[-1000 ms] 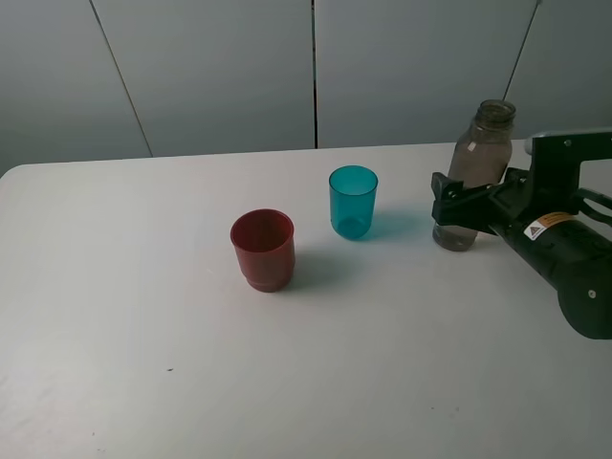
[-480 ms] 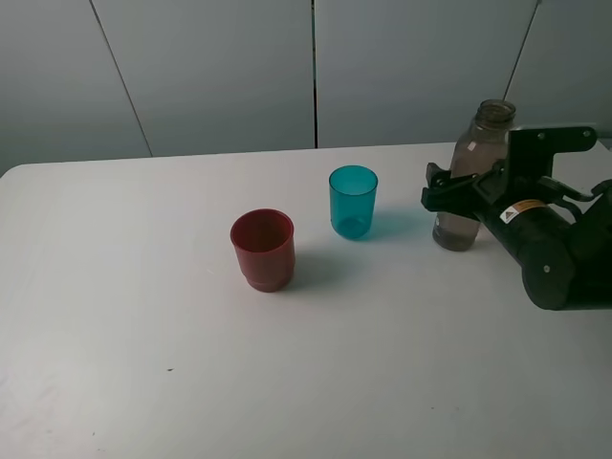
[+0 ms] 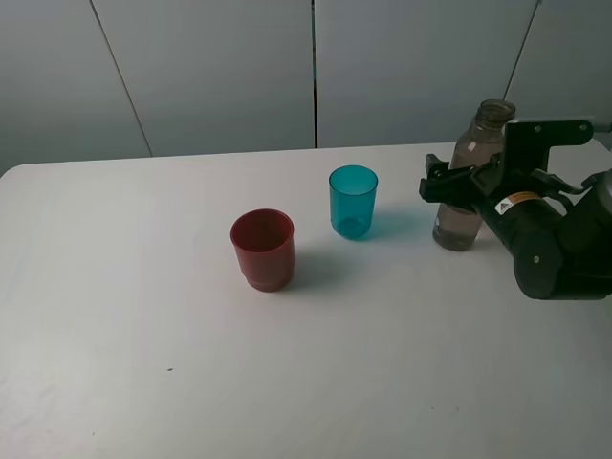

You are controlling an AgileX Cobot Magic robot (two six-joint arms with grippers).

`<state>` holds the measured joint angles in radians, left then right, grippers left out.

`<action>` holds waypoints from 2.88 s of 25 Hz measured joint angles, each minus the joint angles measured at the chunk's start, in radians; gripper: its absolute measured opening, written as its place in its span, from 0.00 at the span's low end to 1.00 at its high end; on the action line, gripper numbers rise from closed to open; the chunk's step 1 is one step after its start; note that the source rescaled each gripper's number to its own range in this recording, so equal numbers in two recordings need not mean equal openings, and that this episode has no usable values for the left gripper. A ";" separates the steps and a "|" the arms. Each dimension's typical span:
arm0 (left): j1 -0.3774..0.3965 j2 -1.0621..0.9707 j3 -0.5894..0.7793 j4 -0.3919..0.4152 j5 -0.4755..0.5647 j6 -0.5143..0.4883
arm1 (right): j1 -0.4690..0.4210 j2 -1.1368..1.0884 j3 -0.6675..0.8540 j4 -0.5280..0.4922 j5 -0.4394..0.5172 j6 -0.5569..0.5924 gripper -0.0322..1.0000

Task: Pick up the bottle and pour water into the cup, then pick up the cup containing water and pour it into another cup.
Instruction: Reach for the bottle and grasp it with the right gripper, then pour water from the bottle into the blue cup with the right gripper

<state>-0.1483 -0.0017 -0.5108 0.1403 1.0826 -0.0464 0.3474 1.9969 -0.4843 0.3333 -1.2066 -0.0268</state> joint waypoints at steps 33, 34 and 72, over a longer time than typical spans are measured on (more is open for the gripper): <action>0.000 0.000 0.000 0.000 0.000 0.000 | 0.000 -0.013 -0.002 0.041 0.013 -0.095 0.03; 0.000 0.000 0.000 0.000 0.000 0.000 | 0.000 -0.026 -0.002 0.041 0.025 -0.129 0.03; 0.000 0.000 0.000 0.000 0.000 0.000 | 0.023 -0.150 -0.298 0.047 0.597 -1.423 0.03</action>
<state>-0.1483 -0.0017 -0.5108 0.1403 1.0826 -0.0464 0.3699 1.8466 -0.7826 0.3801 -0.6100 -1.4497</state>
